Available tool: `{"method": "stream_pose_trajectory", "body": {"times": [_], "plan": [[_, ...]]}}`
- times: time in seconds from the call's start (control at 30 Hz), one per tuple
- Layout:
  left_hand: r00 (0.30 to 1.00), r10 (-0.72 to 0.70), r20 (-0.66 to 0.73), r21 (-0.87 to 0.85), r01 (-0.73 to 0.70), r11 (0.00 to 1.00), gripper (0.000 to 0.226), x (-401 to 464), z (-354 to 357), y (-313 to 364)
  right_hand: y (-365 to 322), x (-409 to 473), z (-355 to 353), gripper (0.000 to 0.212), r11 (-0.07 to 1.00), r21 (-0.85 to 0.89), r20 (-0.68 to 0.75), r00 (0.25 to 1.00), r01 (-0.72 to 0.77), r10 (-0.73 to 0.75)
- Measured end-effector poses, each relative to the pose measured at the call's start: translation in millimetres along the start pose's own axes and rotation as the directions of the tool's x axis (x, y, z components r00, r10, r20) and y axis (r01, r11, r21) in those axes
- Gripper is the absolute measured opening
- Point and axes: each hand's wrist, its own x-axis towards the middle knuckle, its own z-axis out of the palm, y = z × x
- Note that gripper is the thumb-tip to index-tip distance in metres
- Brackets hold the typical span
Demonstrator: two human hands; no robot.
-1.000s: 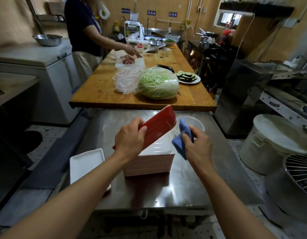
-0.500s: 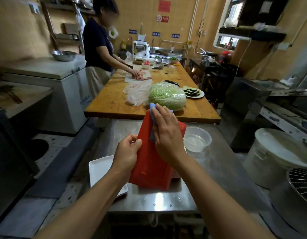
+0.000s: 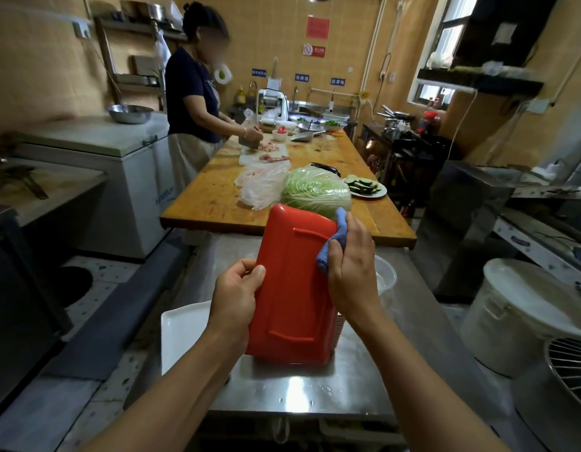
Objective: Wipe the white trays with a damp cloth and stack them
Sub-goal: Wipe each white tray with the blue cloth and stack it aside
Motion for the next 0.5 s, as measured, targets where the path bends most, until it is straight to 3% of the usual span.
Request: {"method": "stream_pose_trajectory", "body": {"times": [0.13, 0.33, 0.43, 0.5], "plan": [[0.995, -0.093, -0.044, -0.17, 0.084, 0.982, 0.018, 1.2, 22.2, -7.0, 6.4, -15.8, 0.9, 0.06, 0.99, 0.007, 0.033, 0.99, -0.141, 0.141], [0.989, -0.07, -0.131, -0.231, 0.039, 0.972, 0.02, 14.3, 33.1, -14.4, 14.6, -49.4, -14.4, 0.062, 0.95, 0.124, 0.181, 0.947, -0.288, 0.264], [0.987, -0.068, -0.148, -0.235, 0.032, 0.971, 0.02, 17.3, 34.9, -20.9, 20.9, -40.7, -28.9, 0.041, 0.838, 0.279, 0.357, 0.861, -0.468, 0.362], [0.99, -0.068, -0.127, -0.213, 0.04, 0.976, 0.02, 17.4, 37.5, -25.1, 24.7, -31.4, -34.2, 0.028, 0.774, 0.346, 0.391, 0.831, -0.531, 0.396]]}}
